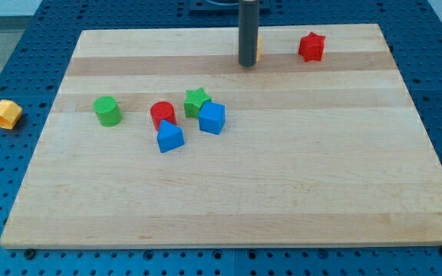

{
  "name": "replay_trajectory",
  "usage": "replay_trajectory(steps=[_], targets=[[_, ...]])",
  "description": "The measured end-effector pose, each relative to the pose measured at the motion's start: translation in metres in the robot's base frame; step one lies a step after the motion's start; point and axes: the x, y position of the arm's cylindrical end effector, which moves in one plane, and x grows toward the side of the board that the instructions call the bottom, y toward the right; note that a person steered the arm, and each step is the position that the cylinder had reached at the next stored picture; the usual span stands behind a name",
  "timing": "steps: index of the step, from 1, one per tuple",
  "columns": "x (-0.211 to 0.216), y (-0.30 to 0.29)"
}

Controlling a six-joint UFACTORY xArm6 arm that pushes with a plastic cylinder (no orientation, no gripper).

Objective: Separate the green star from blue cube

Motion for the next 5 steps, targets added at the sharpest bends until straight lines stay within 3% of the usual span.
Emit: replay_trajectory(steps=[1, 2, 3, 4, 5], targets=[[0.008, -0.001], [0.096, 0.002], [0.148, -0.050], [0.137, -0.110], [0.119, -0.101]])
